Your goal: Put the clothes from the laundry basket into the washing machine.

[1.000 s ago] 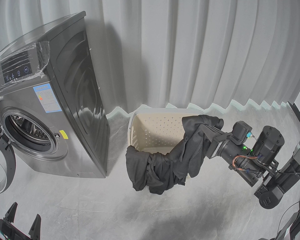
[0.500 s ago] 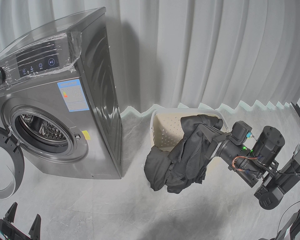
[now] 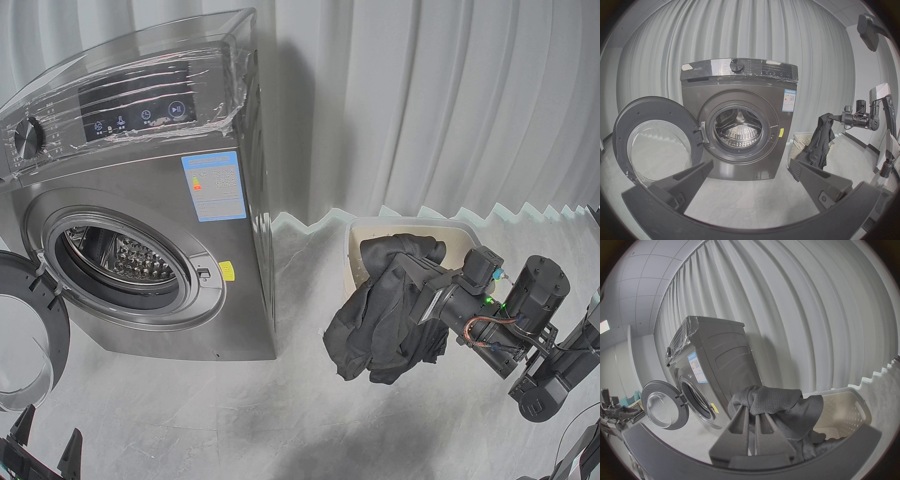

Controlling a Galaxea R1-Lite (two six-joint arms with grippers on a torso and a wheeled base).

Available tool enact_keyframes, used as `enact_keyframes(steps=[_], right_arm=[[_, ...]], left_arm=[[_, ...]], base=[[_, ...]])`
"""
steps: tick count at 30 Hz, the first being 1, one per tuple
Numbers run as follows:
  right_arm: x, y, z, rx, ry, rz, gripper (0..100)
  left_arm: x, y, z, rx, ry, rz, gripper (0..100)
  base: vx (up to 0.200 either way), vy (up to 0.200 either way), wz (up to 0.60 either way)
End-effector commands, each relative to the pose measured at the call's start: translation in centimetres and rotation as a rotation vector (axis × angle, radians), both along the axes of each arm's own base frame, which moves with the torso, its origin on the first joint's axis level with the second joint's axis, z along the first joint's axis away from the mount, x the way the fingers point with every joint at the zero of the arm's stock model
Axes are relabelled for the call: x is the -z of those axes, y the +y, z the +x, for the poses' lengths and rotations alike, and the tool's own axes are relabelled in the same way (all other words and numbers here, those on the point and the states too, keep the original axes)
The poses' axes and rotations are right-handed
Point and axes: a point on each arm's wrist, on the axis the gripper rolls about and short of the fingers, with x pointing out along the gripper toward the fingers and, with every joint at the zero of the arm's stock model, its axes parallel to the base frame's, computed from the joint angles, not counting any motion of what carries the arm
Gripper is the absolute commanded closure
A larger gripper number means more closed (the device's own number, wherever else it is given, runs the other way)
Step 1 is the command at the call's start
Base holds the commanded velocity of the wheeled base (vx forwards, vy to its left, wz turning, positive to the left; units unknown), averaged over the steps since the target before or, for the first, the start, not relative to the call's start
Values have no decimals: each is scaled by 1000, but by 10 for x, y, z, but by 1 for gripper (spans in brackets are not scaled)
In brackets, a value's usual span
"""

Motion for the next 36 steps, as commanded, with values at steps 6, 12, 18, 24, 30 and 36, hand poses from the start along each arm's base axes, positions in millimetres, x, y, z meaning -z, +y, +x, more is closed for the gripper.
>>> enact_keyframes(steps=[6,12,18,24,30,36], right_arm=[[-3,5,-6,-27,-9,7,100],[-2,7,-7,-33,-5,5,100],[-3,6,-7,-33,-7,7,100],[-2,6,-7,-33,-3,4,100],[1,6,-8,-33,5,-2,100],[1,6,-8,-33,8,-4,100]], left_arm=[[4,0,0,-1,0,0,0],[4,0,0,-1,0,0,0],[5,0,0,-1,1,0,0],[4,0,0,-1,0,0,0],[4,0,0,-1,0,0,0],[4,0,0,-1,0,0,0]], base=[[0,67,0],[-33,0,0],[-200,0,0],[-200,0,0],[-67,0,0],[0,33,0]])
